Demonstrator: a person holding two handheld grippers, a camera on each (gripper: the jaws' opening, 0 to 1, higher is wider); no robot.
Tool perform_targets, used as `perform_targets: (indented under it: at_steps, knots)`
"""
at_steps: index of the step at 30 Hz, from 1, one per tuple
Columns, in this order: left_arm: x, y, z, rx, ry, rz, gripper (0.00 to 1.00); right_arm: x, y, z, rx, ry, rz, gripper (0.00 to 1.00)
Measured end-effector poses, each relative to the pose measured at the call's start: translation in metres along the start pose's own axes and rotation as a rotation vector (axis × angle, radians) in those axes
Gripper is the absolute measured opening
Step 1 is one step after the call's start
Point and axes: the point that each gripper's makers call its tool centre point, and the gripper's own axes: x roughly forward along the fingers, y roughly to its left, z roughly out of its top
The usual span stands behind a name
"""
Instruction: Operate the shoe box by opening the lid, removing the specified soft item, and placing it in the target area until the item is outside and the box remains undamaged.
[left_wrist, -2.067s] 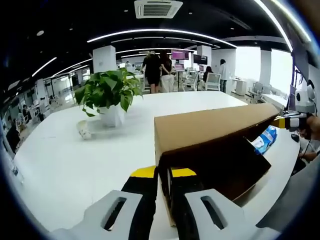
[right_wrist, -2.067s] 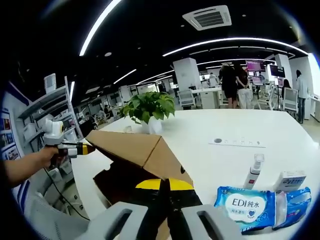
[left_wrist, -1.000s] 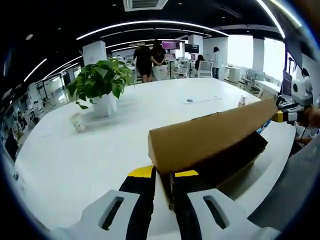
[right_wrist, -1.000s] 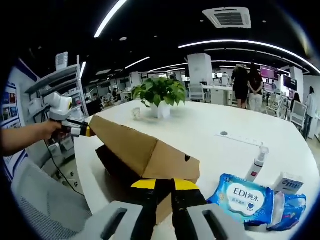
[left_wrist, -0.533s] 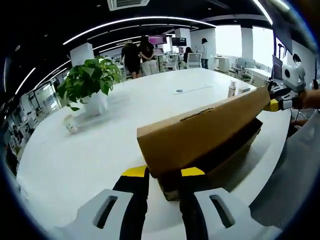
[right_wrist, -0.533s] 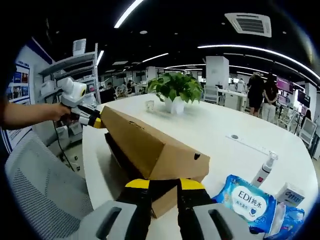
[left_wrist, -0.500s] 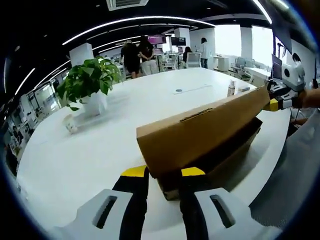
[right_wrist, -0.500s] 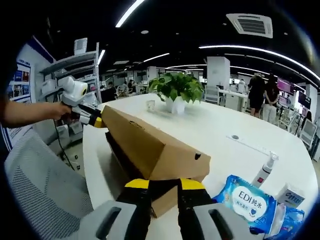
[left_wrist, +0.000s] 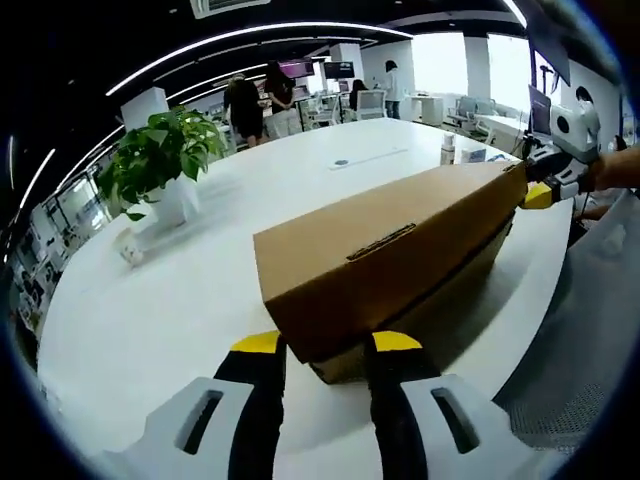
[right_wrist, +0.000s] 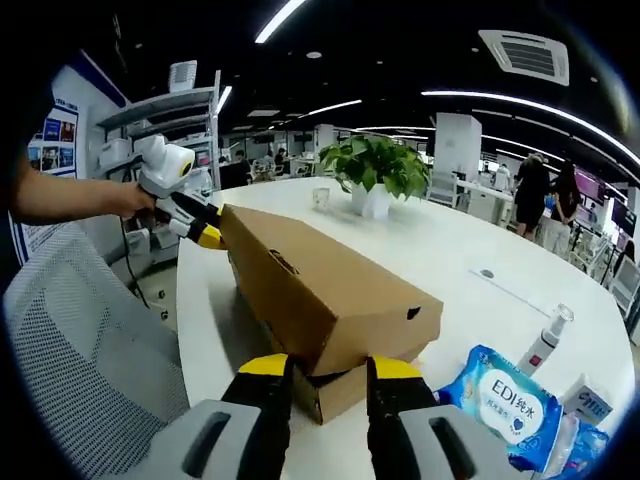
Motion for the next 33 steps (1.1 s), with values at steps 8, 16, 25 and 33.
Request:
perform_targets:
  at_steps: [8,16,25,33]
  knots:
    - [0.001,0.001,-0.003,-0.017,-0.001,-0.006,0.32,0.004,0.0,-0.007,-0.031,0.031,0.008,0.27]
    - [-0.001,-0.002,-0.006,-0.041,0.013,-0.032,0.32,0.005,0.0,-0.008,-0.01,0.031,0.007,0.29]
    - [0.0,-0.002,-0.017,-0.033,0.038,-0.044,0.37,0.008,0.005,-0.016,-0.002,0.053,0.017,0.3]
    - [0.002,-0.003,-0.016,-0.058,0.015,-0.062,0.35,0.008,0.008,-0.018,0.013,0.064,0.029,0.29]
